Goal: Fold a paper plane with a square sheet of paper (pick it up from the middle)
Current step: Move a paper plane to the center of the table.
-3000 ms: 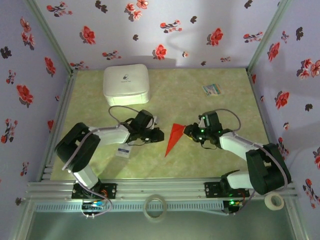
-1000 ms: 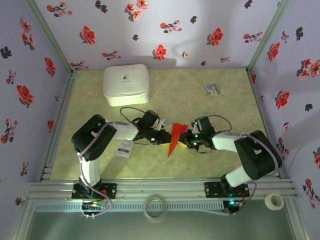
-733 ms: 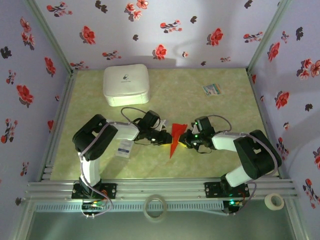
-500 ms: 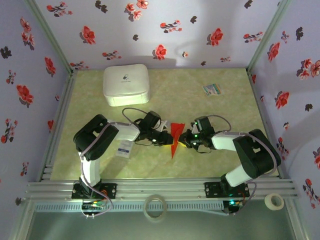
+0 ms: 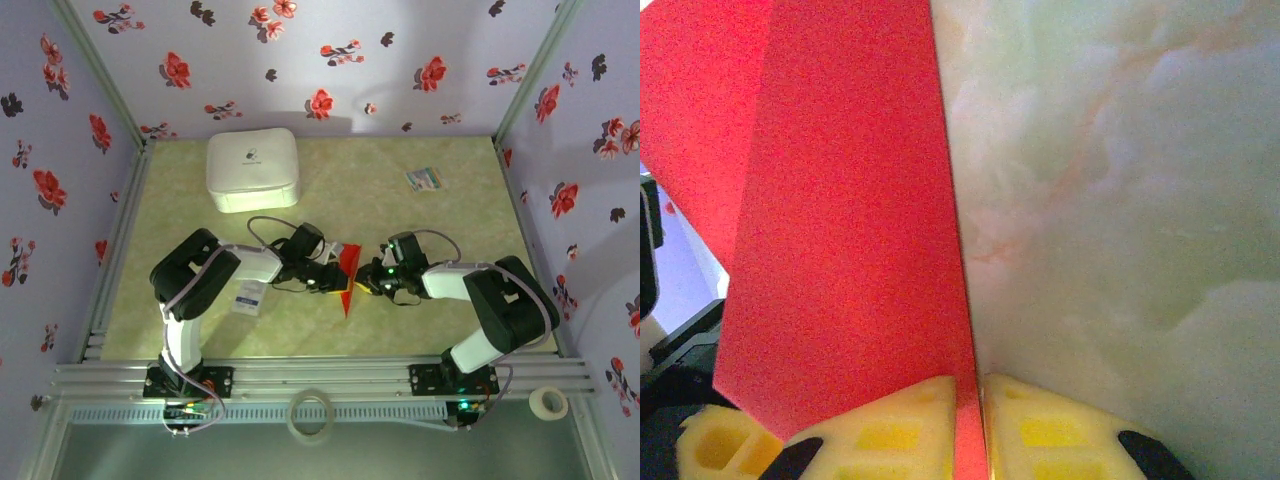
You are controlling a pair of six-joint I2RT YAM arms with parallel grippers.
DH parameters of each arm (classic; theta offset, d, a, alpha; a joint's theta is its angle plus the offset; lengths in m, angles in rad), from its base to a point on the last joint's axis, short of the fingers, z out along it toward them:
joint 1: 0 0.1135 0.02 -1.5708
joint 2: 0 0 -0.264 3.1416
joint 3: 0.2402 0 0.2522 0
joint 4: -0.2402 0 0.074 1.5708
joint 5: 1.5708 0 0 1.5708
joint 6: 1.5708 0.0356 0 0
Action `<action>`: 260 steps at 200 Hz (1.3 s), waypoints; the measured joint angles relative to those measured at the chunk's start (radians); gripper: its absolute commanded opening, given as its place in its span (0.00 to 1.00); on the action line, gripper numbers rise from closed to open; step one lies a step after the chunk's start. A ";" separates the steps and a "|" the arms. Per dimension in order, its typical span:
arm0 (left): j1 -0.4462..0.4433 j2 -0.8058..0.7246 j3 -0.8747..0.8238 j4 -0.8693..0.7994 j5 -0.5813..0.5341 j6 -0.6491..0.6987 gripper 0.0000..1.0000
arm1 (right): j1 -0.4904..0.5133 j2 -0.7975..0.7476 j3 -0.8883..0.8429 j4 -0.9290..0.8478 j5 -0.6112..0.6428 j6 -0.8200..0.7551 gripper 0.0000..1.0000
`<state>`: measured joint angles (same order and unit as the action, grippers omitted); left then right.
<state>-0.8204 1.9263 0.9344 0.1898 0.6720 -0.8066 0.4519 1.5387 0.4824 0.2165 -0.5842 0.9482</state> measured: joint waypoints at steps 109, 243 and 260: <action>-0.048 -0.205 0.211 -0.604 -0.509 0.069 0.06 | 0.000 -0.138 0.021 -0.147 0.088 -0.031 0.22; -0.088 -0.116 0.308 -0.855 -0.658 0.081 0.06 | 0.049 -0.126 0.039 -0.051 0.057 0.032 0.33; -0.096 -0.116 0.306 -0.845 -0.652 0.080 0.06 | 0.062 -0.103 0.060 -0.001 0.049 0.056 0.34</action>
<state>-0.9161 1.8099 1.2407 -0.6548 0.0200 -0.7261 0.5140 1.4357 0.5423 0.2153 -0.5350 1.0039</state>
